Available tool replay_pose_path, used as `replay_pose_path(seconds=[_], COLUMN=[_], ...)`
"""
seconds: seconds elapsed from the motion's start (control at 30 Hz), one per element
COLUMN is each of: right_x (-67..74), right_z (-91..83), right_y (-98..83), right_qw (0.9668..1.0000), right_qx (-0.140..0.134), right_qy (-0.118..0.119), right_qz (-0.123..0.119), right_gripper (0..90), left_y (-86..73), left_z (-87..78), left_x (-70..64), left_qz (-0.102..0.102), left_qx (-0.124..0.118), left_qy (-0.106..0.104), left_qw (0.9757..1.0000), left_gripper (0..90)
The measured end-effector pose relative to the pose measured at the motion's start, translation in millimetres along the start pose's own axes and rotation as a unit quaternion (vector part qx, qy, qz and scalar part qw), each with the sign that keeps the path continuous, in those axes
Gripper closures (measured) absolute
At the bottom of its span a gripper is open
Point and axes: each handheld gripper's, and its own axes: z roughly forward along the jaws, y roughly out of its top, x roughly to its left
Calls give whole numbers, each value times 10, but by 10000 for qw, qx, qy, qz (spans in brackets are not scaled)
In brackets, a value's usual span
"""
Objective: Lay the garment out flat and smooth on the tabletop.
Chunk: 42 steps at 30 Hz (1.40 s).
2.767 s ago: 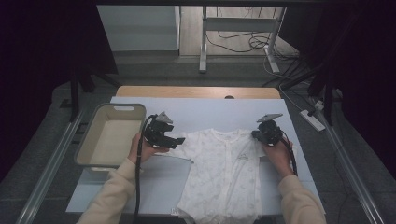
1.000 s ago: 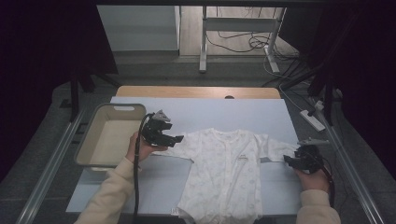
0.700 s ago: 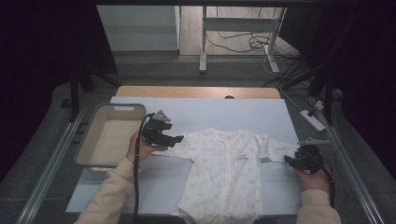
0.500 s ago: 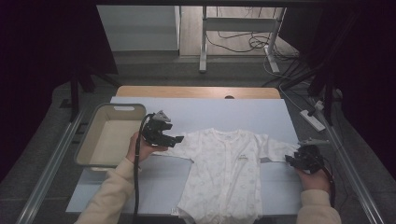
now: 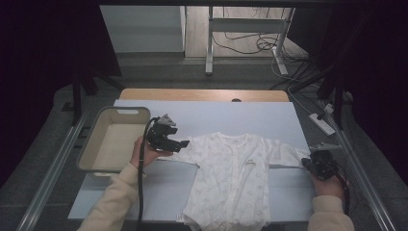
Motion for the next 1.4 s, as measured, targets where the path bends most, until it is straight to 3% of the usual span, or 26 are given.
replay_pose_path(seconds=[0.13, 0.33, 0.37, 0.4, 0.47, 0.53, 0.63, 0.73, 0.8, 1.07, 1.33, 1.4], right_x=[-48, -87, -79, -64, -30, 41, 183, 321, 395, 578, 795, 839], right_z=[-62, -177, -192, -208, -236, -264, -288, -298, -311, -386, -413, -421], right_y=[-74, -169, -163, -151, -111, -69, -17, 1, 7, 18, 28, 44], right_qw=[9998, 9995, 9994, 9990, 9974, 9947, 9911, 9878, 9843, 9721, 9671, 9630], right_qx=[56, -83, -162, -278, -566, -864, -1127, -1215, -1301, -1621, -1604, -1651], right_qy=[-127, -100, -101, -84, 116, 399, 705, 919, 1110, 1603, 1819, 2034], right_qz=[120, 301, 292, 328, 440, 387, 33, -329, -431, -544, -765, -642], right_gripper=[896, 888, 855, 767, 637, 558, 509, 485, 465, 420, 385, 380], left_y=[-7, -15, -16, -18, -21, -31, -57, -67, -74, -211, -324, -357], left_z=[-15, -33, -39, -49, -65, -88, -119, -157, -180, -221, -209, -207], left_x=[4, -6, -11, -16, -23, -27, -43, -97, -135, -299, -413, -433], left_qz=[-20, -61, -91, -113, -157, -285, -470, -558, -577, -768, -604, -587], left_qx=[-30, -39, -61, -84, -108, -169, -292, -418, -496, -553, -539, -536], left_qy=[12, 23, 20, 19, 3, -53, -174, -275, -334, -413, -308, -296], left_qw=[10000, 10000, 9999, 9999, 9998, 9994, 9983, 9972, 9965, 9947, 9962, 9964], left_gripper=[264, 264, 264, 264, 263, 264, 281, 284, 283, 227, 208, 202])
